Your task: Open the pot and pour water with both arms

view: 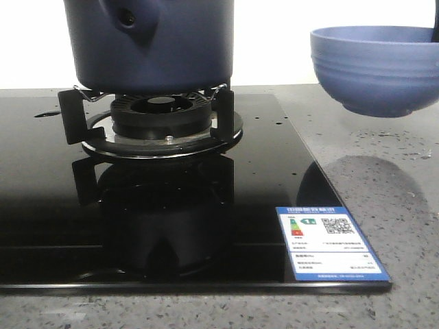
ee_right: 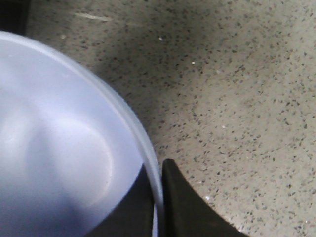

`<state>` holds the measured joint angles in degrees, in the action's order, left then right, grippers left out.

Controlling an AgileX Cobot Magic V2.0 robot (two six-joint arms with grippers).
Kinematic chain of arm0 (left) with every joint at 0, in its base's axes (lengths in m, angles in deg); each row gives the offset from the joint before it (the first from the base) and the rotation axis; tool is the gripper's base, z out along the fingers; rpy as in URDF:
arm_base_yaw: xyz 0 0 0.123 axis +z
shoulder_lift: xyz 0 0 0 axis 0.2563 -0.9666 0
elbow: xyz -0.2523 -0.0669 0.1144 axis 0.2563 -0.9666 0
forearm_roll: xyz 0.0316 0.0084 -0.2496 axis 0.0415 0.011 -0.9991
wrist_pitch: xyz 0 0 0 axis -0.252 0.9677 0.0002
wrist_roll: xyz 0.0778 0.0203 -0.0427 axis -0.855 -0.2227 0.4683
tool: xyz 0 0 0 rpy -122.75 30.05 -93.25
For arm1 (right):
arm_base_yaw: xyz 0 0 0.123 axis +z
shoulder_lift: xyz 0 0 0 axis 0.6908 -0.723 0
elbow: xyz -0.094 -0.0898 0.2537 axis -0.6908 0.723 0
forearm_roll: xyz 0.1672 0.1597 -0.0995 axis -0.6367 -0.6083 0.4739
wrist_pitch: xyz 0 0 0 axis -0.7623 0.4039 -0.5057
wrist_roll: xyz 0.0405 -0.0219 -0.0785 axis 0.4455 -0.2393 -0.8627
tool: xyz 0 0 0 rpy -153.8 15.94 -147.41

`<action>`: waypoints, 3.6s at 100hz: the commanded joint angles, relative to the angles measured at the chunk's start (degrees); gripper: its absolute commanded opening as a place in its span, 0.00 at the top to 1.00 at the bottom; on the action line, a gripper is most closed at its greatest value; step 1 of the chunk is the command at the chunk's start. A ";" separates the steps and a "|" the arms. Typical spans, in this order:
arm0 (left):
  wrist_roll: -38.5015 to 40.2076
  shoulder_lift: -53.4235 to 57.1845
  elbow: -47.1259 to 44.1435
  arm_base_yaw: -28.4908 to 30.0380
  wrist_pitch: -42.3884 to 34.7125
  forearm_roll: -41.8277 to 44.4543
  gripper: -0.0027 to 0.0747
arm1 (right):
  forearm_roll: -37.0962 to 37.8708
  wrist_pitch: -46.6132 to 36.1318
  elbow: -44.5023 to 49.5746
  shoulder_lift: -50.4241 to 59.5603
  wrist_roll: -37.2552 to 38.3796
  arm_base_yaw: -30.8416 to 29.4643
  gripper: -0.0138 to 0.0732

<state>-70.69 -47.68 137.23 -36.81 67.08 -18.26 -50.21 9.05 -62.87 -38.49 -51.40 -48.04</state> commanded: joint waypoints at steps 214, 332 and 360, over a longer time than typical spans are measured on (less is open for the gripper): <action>0.09 -15.31 3.99 -12.96 -17.53 0.42 0.45 | -1.05 2.06 -2.69 20.52 0.05 -0.41 0.32; 0.09 -10.00 3.99 -12.86 -15.64 2.27 0.21 | -1.58 1.59 -2.69 20.52 0.05 -0.41 0.32; 0.09 1.69 3.99 -8.45 -12.43 2.57 0.31 | -8.78 -2.42 -2.69 21.36 -1.74 -0.41 0.39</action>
<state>-70.69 -50.19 139.15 -47.25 56.59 -15.91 -54.83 11.54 -64.18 -19.45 -51.73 -48.04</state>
